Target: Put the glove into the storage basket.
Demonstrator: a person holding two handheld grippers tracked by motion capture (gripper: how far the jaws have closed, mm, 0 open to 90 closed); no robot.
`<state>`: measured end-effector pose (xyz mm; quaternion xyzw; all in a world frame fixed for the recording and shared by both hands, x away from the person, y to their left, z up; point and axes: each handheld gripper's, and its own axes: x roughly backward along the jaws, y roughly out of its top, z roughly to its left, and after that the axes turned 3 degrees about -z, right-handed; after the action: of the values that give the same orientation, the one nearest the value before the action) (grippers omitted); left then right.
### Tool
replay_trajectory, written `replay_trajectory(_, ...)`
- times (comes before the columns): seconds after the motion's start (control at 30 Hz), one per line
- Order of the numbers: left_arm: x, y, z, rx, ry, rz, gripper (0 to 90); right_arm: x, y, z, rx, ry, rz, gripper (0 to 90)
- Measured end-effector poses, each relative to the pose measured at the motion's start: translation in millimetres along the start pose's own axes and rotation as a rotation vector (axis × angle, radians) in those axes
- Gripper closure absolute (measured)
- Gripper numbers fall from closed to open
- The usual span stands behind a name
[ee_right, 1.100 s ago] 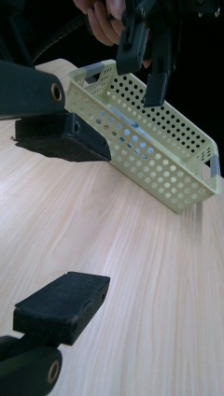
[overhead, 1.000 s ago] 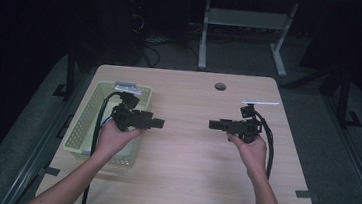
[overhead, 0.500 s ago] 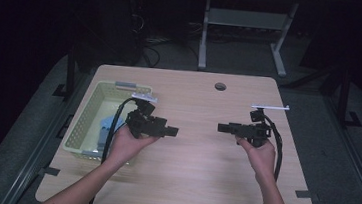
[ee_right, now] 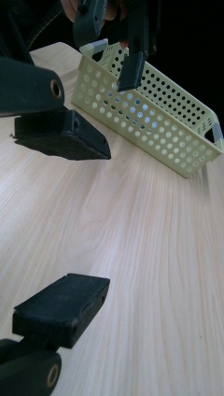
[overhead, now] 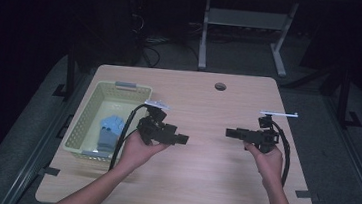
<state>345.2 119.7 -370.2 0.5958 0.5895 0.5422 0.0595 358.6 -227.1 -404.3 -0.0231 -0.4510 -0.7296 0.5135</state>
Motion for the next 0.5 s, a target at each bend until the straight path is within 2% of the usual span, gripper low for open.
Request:
replay_trajectory(0.07,-2.9,-1.6,-1.2,0.001,-0.015,0.001,28.8,2.2,-2.2,-2.6,-0.002,-0.005,-0.004,31.6)
replay_trajectory(0.5,-18.6,-14.2,-11.8,-0.004,-0.048,0.019,28.2,13.4,-14.5,-18.2,-0.033,-0.023,-0.001,31.2)
